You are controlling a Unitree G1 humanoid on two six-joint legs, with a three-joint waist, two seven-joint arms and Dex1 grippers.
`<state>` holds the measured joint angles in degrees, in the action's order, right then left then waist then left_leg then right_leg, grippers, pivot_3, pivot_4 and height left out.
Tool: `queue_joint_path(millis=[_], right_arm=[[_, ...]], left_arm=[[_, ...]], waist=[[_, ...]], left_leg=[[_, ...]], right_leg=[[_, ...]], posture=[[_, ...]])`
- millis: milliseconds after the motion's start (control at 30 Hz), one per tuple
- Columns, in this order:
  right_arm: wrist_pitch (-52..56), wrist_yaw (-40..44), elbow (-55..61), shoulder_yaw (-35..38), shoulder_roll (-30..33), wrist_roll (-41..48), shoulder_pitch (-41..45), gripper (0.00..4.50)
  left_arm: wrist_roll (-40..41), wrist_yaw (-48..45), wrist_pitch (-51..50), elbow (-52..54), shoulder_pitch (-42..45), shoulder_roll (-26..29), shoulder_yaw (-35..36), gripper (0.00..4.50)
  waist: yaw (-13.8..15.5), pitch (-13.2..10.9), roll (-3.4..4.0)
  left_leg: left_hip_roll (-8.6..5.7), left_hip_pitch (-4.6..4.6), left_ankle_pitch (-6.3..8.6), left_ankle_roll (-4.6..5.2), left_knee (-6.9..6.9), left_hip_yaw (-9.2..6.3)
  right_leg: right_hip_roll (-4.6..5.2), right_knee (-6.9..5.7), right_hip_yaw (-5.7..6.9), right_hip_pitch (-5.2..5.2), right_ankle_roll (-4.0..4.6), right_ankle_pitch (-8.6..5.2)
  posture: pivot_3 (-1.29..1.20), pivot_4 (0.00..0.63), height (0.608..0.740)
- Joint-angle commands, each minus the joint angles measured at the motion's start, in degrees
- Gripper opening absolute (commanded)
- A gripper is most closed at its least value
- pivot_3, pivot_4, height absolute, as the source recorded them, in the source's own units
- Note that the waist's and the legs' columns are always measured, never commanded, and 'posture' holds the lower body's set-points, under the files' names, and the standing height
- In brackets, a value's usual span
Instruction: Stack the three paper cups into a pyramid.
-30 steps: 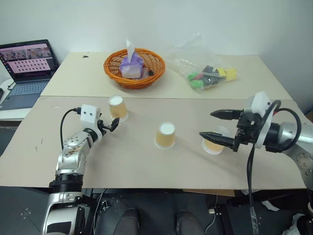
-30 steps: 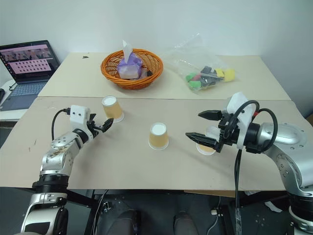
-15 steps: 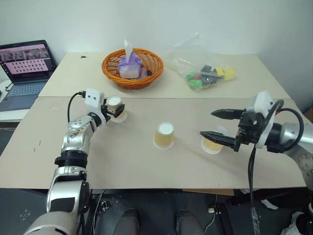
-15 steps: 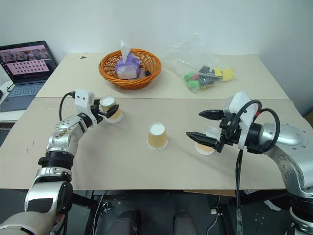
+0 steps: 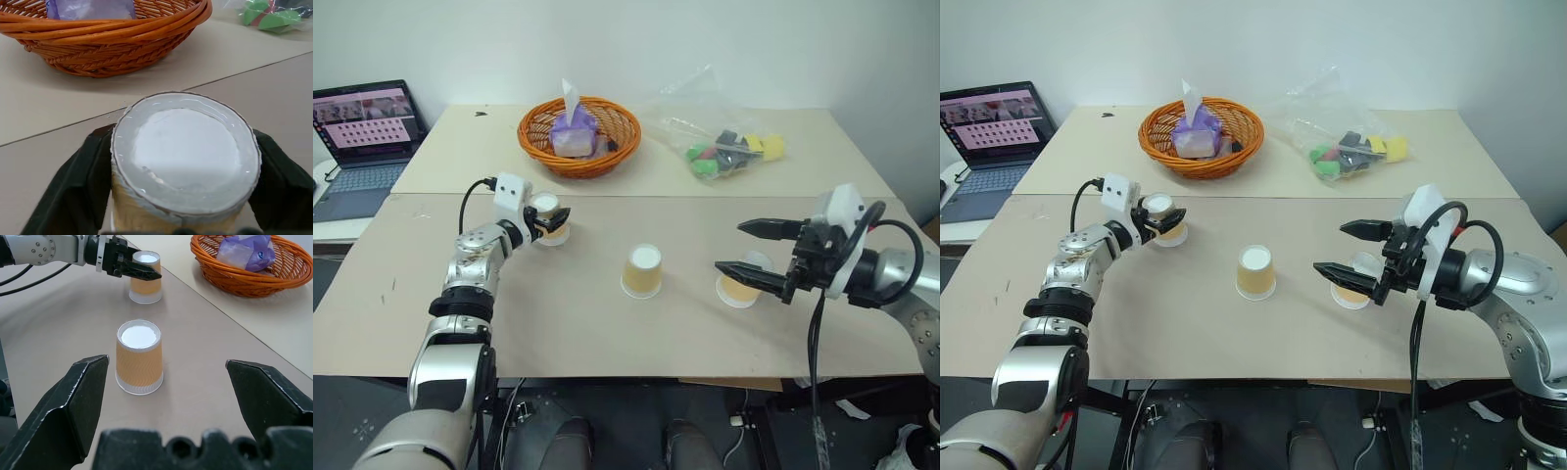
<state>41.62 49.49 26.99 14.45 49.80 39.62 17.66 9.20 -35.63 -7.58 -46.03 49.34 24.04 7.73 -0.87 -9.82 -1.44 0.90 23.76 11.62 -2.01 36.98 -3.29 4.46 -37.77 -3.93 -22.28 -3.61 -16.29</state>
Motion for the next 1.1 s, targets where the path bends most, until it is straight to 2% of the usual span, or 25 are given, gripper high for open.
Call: queue_joint_path(millis=[33, 233, 367, 433, 633, 1100], right_arm=[[-1.68, -0.25, 1.03, 2.46, -0.04, 1.08, 0.53, 4.50], [-1.81, -0.34, 0.85, 1.81, -0.16, 0.61, 0.51, 4.50], [-1.91, -0.87, 0.63, 1.21, -0.28, -0.31, 0.11, 4.50], [-1.94, -1.13, 0.91, 1.24, -0.44, -0.38, -0.32, 4.50], [-1.48, -2.67, 2.14, 2.22, -0.58, -0.10, -1.84, 4.50], [-0.92, -5.45, 4.73, 4.26, -0.44, 0.91, -4.74, 4.50]], left_arm=[[0.42, -0.17, 2.11, 0.53, 1.97, 0.19, 0.54, 2.48], [0.45, -1.85, 2.35, 2.47, 1.96, -0.02, -0.32, 2.44], [8.29, -19.24, -0.03, 17.22, -3.06, -1.86, -3.70, 2.44], [8.32, -21.77, -0.68, 19.85, -5.14, -1.87, -5.31, 2.44], [6.29, -27.60, 0.10, 19.82, -8.04, -0.26, -9.32, 2.44], [3.66, -34.59, 5.83, 14.07, -6.75, 0.38, -12.32, 2.44]], waist=[[-0.01, 0.00, 0.00], [0.01, 0.00, 0.00], [0.11, 0.00, 0.00], [0.19, 0.00, 0.00], [-0.69, 0.01, 0.01], [-0.15, 0.00, 0.01]], left_leg=[[0.00, 0.00, 0.00, 0.00, 0.00, 0.00], [0.00, 0.00, 0.00, 0.00, 0.00, 0.00], [0.00, 0.04, 0.00, 0.00, 0.00, 0.01], [0.00, 0.08, 0.00, -0.01, 0.00, 0.01], [0.03, -0.09, -0.01, 0.00, 0.00, 0.01], [0.01, -0.02, 0.00, 0.00, 0.01, 0.01]], right_leg=[[0.00, 0.00, 0.00, 0.00, 0.00, 0.00], [0.00, 0.00, 0.00, 0.00, 0.00, 0.00], [0.01, 0.00, 0.00, -0.01, 0.00, 0.00], [0.03, 0.03, 0.00, 0.00, 0.00, 0.00], [-0.04, -0.14, -0.06, 0.00, 0.00, 0.00], [-0.02, -0.06, -0.03, 0.00, 0.00, -0.01]], posture=[[0.00, 0.150, 0.740], [0.00, 0.150, 0.740], [0.00, 0.150, 0.740], [0.00, 0.150, 0.740], [0.00, 0.150, 0.740], [0.00, 0.150, 0.740]])
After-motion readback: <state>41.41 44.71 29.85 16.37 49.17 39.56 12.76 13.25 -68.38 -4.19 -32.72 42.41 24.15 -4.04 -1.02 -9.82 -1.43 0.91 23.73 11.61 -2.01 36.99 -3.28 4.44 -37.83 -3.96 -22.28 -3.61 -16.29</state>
